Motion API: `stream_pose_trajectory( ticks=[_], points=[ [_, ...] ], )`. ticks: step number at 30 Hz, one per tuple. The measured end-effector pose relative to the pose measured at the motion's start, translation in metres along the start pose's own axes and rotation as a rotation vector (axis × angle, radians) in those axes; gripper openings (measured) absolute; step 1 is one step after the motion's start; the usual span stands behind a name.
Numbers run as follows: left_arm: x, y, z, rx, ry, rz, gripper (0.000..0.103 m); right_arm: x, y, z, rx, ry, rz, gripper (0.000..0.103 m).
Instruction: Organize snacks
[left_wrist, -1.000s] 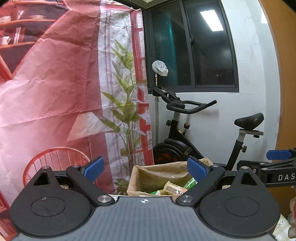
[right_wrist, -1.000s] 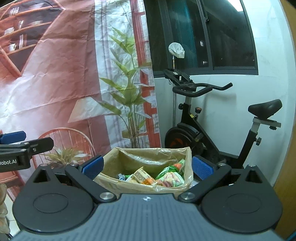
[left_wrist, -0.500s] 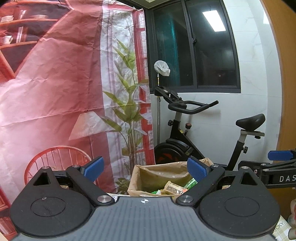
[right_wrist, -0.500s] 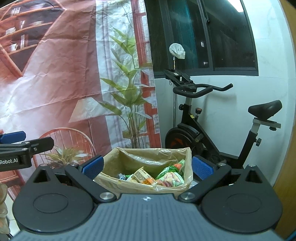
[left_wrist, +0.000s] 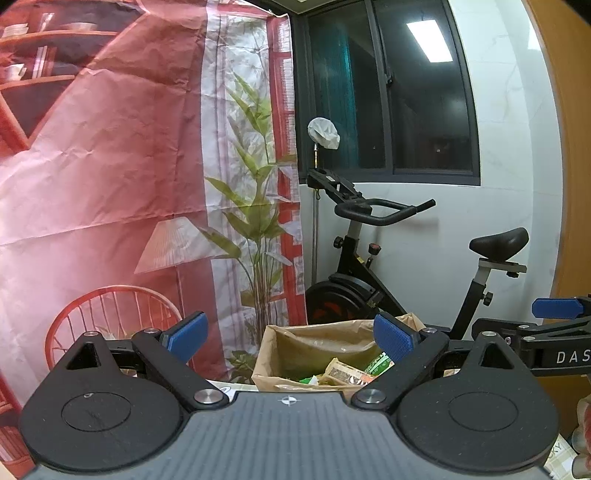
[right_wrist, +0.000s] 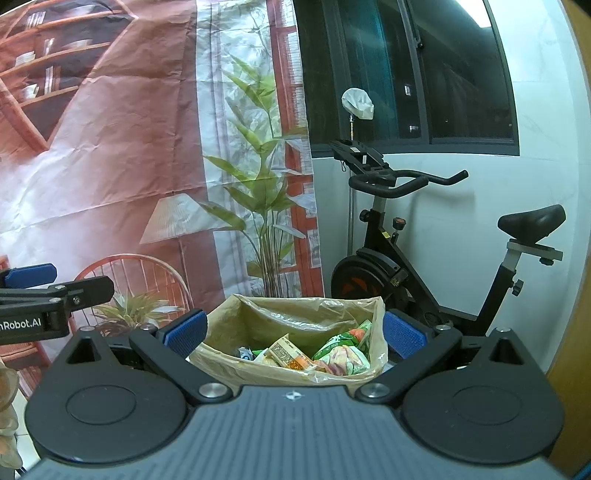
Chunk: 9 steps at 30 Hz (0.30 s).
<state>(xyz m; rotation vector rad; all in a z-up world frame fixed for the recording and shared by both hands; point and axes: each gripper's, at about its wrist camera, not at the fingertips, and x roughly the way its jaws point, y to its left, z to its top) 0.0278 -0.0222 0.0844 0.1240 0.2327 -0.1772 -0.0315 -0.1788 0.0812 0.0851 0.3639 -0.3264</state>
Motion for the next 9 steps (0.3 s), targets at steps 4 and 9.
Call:
stream_pose_trajectory(
  ticks=[4, 9],
  points=[
    [0.0006, 0.0015, 0.0002, -0.003, 0.0, -0.002, 0.097, -0.0001, 0.0001, -0.0002, 0.0, 0.0, 0.0, 0.103],
    [0.0016, 0.0017, 0.0001, -0.01, 0.008, -0.005, 0.097, -0.0001, 0.0003, -0.0002, -0.003, -0.002, 0.003, 0.103]
  ],
)
